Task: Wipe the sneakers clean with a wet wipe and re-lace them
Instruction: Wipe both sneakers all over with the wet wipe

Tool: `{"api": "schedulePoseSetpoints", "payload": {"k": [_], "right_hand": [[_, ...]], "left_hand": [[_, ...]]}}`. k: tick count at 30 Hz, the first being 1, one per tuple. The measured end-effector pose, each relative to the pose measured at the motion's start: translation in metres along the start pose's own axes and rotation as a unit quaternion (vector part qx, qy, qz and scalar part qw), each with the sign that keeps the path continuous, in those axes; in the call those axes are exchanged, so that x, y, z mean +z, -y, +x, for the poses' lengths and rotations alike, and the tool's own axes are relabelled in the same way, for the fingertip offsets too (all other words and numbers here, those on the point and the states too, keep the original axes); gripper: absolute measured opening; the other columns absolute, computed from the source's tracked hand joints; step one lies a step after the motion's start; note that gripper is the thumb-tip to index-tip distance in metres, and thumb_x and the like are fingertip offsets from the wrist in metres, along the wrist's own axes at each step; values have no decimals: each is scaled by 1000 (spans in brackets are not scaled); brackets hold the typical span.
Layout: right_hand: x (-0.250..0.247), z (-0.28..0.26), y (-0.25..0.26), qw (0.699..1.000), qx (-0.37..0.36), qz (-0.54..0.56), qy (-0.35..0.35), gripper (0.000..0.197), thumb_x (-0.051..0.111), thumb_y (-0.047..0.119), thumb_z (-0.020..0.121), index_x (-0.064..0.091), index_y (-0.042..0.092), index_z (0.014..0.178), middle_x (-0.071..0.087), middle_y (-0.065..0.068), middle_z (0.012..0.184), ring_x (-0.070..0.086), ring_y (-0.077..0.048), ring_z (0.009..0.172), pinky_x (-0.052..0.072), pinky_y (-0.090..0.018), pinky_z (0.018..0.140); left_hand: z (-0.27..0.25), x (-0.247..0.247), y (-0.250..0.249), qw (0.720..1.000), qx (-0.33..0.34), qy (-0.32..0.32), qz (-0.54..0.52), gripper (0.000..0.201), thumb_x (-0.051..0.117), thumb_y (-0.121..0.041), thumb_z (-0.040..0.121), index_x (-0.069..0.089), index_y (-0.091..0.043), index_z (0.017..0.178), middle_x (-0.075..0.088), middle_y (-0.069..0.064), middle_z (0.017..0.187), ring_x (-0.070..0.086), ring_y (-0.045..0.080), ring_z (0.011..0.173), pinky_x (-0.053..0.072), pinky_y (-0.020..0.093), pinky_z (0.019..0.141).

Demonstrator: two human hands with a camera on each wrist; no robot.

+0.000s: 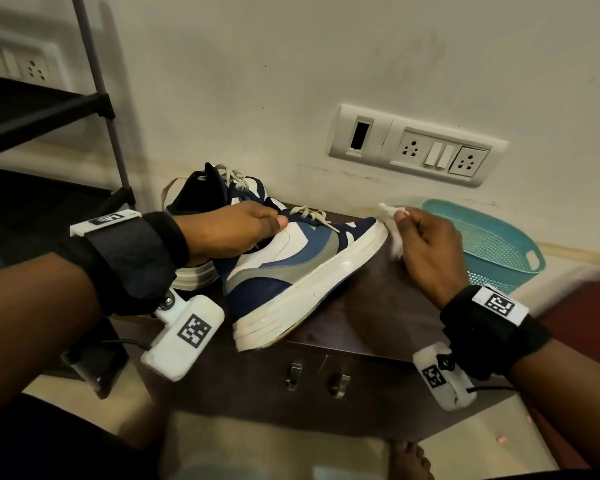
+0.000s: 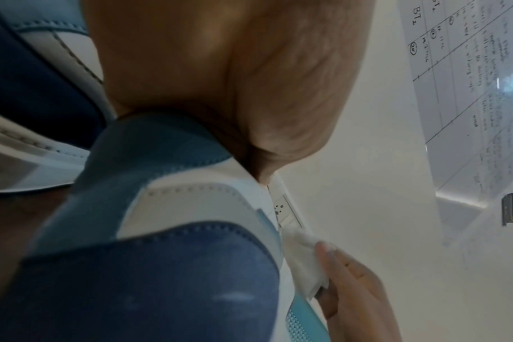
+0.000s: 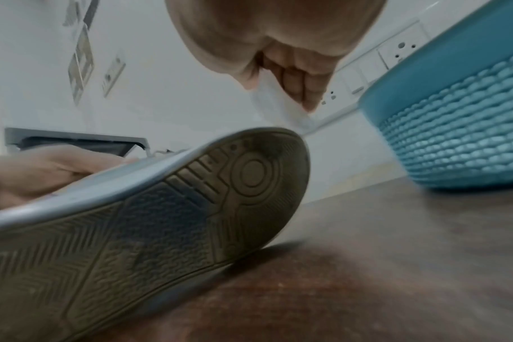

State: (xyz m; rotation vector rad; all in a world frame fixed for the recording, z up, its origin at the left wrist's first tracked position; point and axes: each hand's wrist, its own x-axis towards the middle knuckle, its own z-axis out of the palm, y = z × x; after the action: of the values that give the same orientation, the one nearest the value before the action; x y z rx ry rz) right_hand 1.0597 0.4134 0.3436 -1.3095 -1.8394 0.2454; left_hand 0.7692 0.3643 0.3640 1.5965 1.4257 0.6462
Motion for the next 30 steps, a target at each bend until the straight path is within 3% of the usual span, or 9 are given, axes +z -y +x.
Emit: {"api": "schedulePoseSetpoints", "payload": {"k": [3, 6, 8, 10, 13, 18, 23, 26, 30], "right_hand": [[2, -19, 33, 987, -149, 56, -7, 29, 53, 19, 106, 67, 22, 130, 71, 9, 122, 66, 8, 95, 45, -5, 79], [32, -49, 42, 970, -221, 18, 95, 37, 52, 21, 105, 60, 15, 140, 57, 4, 145, 52, -5, 135, 44, -30, 113], [44, -61, 47, 968, -221, 28, 118, 39, 52, 18, 105, 57, 10, 143, 52, -4, 151, 41, -12, 146, 37, -43, 119], [43, -65, 53, 943, -286, 22, 167, 42, 55, 10, 103, 54, 7, 145, 49, -7, 154, 37, -16, 149, 34, -45, 121], [36, -58, 52, 894, -382, -29, 231, 45, 55, 6, 100, 53, 8, 145, 47, -7, 156, 34, -18, 151, 31, -43, 123], [39, -49, 49, 954, -258, -11, 150, 42, 48, 17, 104, 54, 12, 146, 48, -3, 155, 35, -15, 150, 34, -47, 120], [50, -83, 86, 883, -403, 11, 243, 42, 54, 6, 98, 61, 9, 139, 55, -7, 149, 41, -20, 146, 33, -39, 121], [30, -69, 95, 919, -250, 206, 226, 30, 52, 14, 105, 69, 14, 129, 67, 7, 134, 60, -11, 129, 49, -33, 108], [4, -31, 95, 945, -74, 317, 28, 24, 51, 7, 105, 72, 11, 117, 76, 20, 104, 69, 0, 98, 54, -19, 84]], "left_hand": [[-1, 1, 0, 1000, 3, -5, 0, 44, 43, -37, 107, 65, -1, 118, 71, 17, 118, 64, 36, 116, 47, 52, 108], [-1, 1, 0, 1000, -4, -2, -24, 42, 44, -35, 108, 66, 0, 113, 73, 14, 112, 69, 30, 107, 52, 42, 102], [0, 2, -1, 999, -12, -8, -49, 43, 46, -33, 107, 61, 5, 96, 68, 22, 91, 63, 28, 81, 50, 33, 81], [-2, 3, -5, 997, -27, -29, -71, 39, 47, -28, 107, 54, -8, 74, 49, 10, 63, 42, 15, 58, 36, 21, 57], [-3, 3, -7, 995, -33, -42, -89, 44, 45, -24, 107, 48, -18, 63, 37, -4, 55, 28, 6, 44, 24, 16, 43], [-2, 6, -7, 989, -45, -38, -137, 37, 47, -18, 105, 49, -17, 68, 39, 0, 62, 34, 9, 50, 28, 17, 48], [-1, 7, -7, 984, -57, -33, -166, 37, 47, -18, 104, 48, -17, 67, 40, 0, 60, 33, 11, 51, 27, 19, 47], [-6, 5, -9, 986, -54, -18, -156, 34, 43, -13, 105, 47, -17, 71, 39, 1, 65, 32, 11, 55, 28, 19, 49], [-7, 4, -5, 983, -62, -33, -170, 31, 49, -17, 104, 54, -15, 73, 43, 3, 67, 38, 12, 58, 31, 23, 57]]}}
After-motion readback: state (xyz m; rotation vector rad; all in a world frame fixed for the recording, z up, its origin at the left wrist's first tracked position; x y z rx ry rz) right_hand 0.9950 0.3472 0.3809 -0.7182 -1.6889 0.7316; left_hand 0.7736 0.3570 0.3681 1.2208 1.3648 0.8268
